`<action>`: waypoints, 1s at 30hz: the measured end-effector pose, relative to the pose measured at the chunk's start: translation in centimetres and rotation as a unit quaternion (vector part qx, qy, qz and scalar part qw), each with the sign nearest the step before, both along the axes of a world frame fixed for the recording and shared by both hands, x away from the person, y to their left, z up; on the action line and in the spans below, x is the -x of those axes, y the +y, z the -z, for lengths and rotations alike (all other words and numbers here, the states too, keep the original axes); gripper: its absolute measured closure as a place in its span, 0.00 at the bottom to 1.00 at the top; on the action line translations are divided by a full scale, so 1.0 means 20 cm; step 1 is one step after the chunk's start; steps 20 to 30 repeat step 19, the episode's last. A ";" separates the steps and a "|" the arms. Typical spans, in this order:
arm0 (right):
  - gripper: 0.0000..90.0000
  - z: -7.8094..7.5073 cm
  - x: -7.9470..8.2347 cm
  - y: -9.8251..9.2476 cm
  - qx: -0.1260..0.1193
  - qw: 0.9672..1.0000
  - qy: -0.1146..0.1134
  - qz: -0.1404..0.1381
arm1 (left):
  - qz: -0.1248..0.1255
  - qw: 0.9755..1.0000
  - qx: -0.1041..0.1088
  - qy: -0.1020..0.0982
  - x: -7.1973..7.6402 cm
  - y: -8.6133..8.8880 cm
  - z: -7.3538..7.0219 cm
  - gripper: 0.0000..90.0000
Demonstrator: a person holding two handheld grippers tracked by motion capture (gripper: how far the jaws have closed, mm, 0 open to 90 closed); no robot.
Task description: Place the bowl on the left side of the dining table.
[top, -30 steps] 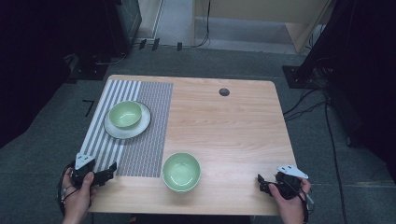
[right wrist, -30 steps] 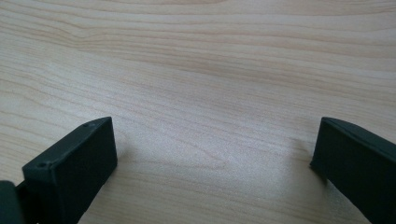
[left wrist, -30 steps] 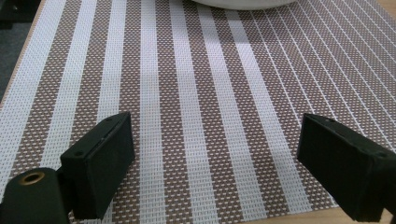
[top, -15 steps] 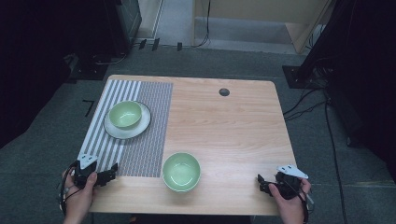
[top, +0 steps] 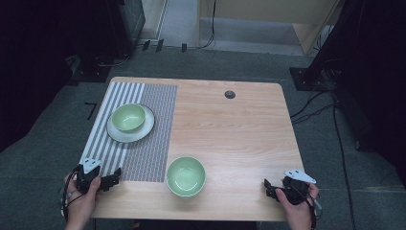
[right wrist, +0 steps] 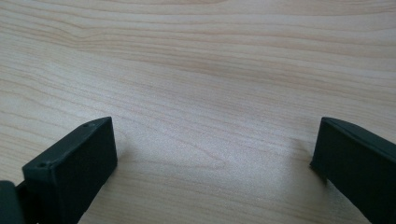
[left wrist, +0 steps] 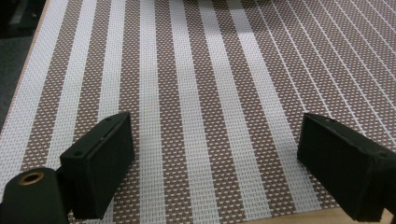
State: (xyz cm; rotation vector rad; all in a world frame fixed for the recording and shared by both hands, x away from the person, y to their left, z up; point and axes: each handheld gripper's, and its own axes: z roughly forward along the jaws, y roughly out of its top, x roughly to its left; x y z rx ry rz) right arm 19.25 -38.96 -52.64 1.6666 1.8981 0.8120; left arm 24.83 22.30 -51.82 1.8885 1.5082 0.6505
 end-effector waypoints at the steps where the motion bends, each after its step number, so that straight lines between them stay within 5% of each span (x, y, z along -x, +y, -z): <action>1: 0.00 0.00 0.00 0.00 0.000 1.000 0.000 0.000 | 0.000 1.000 0.000 0.000 0.00 0.00 0.00 0.11; 30: 0.00 0.00 0.00 0.00 0.000 1.000 0.000 0.000 | -0.010 1.000 0.000 0.000 0.00 -0.01 0.00 0.11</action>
